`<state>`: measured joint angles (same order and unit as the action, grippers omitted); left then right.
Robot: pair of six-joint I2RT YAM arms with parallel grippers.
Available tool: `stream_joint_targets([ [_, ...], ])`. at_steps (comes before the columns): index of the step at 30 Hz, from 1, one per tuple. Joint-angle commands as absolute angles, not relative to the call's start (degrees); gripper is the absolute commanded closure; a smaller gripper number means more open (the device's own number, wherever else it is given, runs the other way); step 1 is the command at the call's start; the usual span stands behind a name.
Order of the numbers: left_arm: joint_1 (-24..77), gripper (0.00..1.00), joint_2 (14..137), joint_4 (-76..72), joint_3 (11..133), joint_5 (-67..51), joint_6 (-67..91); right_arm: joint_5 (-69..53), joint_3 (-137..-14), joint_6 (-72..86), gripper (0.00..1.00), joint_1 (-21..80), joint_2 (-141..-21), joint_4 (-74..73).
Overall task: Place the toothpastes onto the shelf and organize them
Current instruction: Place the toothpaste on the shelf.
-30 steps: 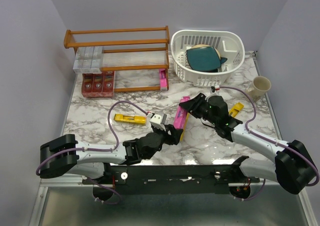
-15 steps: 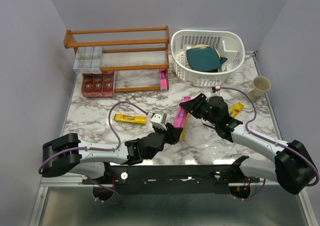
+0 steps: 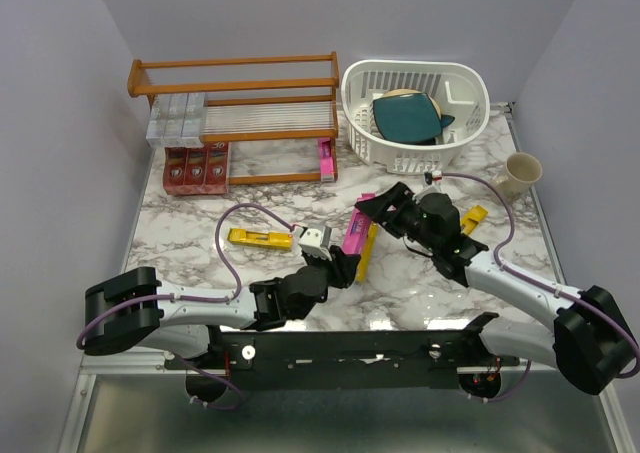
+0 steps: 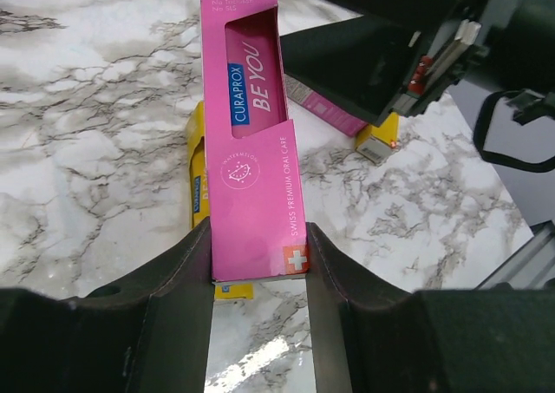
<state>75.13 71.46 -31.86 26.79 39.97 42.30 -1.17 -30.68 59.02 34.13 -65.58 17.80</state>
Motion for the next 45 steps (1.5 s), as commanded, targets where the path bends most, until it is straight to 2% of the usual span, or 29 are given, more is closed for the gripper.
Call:
stream_joint_targets([
  [1,75.3,0.77,69.7,-29.8,27.0,46.0,41.6,2.2,-31.2,54.9,0.08,33.9,-62.8,14.9],
  [5,74.3,0.77,67.6,-25.4,27.5,47.5,40.7,5.8,-31.3,52.3,0.0,34.0,-58.2,10.5],
  [12,66.6,0.77,64.8,-13.5,27.7,45.7,41.0,16.6,-30.7,45.2,0.0,33.9,-47.8,0.5],
  [19,56.0,0.77,64.0,-10.1,28.8,40.9,37.1,22.3,-31.2,40.4,0.0,33.9,-38.5,-6.0],
  [24,49.3,0.78,69.6,-13.1,32.2,38.0,32.4,28.1,-32.3,34.5,0.0,33.9,-33.7,-11.1],
  [32,39.5,0.8,83.6,-20.8,41.2,30.2,25.6,35.4,-27.7,29.3,0.0,33.9,-26.2,-8.9],
  [45,33.9,0.81,102.4,-27.1,56.6,23.8,21.1,37.6,-26.1,28.7,0.0,33.9,-25.8,-7.6],
])
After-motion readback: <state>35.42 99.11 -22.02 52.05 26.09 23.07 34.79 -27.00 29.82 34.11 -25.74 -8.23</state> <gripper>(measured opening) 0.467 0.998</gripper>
